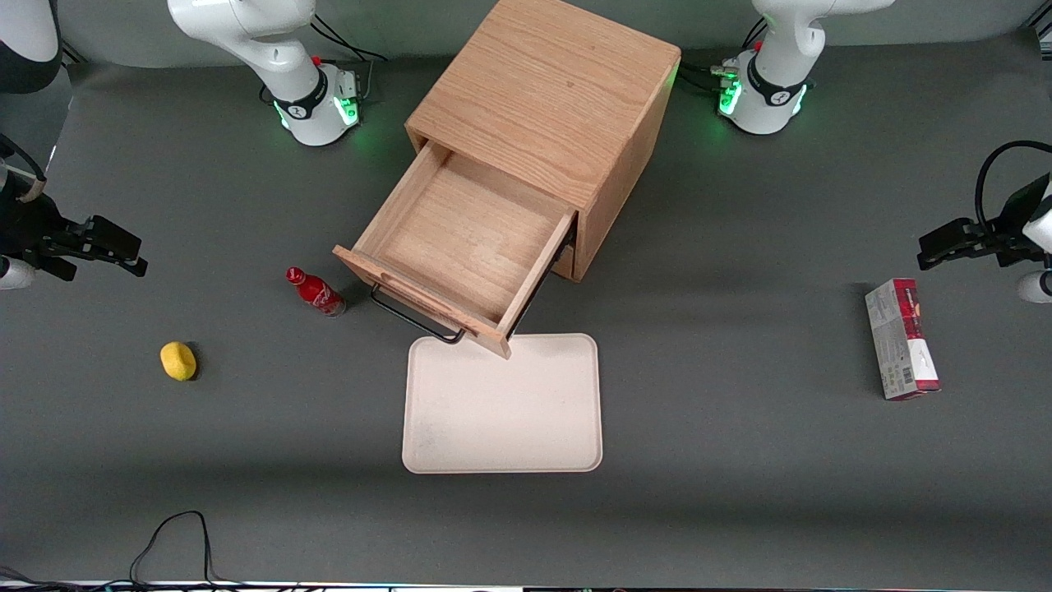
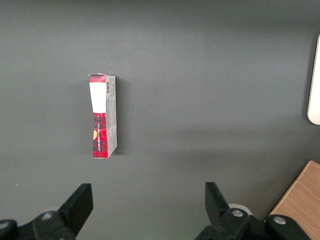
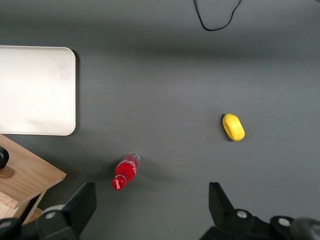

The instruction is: Open upper drawer

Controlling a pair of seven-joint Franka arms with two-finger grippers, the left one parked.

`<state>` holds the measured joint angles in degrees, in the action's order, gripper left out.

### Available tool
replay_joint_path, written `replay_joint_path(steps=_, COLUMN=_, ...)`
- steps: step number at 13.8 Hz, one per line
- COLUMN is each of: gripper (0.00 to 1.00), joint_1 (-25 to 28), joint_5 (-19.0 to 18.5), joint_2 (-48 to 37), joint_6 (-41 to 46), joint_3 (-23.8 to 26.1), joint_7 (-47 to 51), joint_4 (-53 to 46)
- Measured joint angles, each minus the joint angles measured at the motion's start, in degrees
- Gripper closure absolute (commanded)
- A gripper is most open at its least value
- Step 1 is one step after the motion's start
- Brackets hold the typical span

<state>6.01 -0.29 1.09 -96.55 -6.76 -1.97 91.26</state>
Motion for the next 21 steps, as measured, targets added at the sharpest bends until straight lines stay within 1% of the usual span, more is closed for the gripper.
replay_joint_path(steps=4, gripper=0.0, joint_1=0.0, joint_5=0.0, joint_2=0.1, joint_6=0.2, joint_3=0.0, joint_7=0.0, joint_4=0.0)
replay_joint_path(steps=9, gripper=0.0, joint_1=0.1, joint_5=0.0, joint_2=0.1, joint_6=4.4, joint_3=0.0, joint_7=0.0, joint_4=0.0)
replay_joint_path(steps=21, gripper=0.0, joint_1=0.1, joint_5=0.0, joint_2=0.4, joint_6=4.5, joint_3=-0.4, joint_7=0.0, joint_4=0.0)
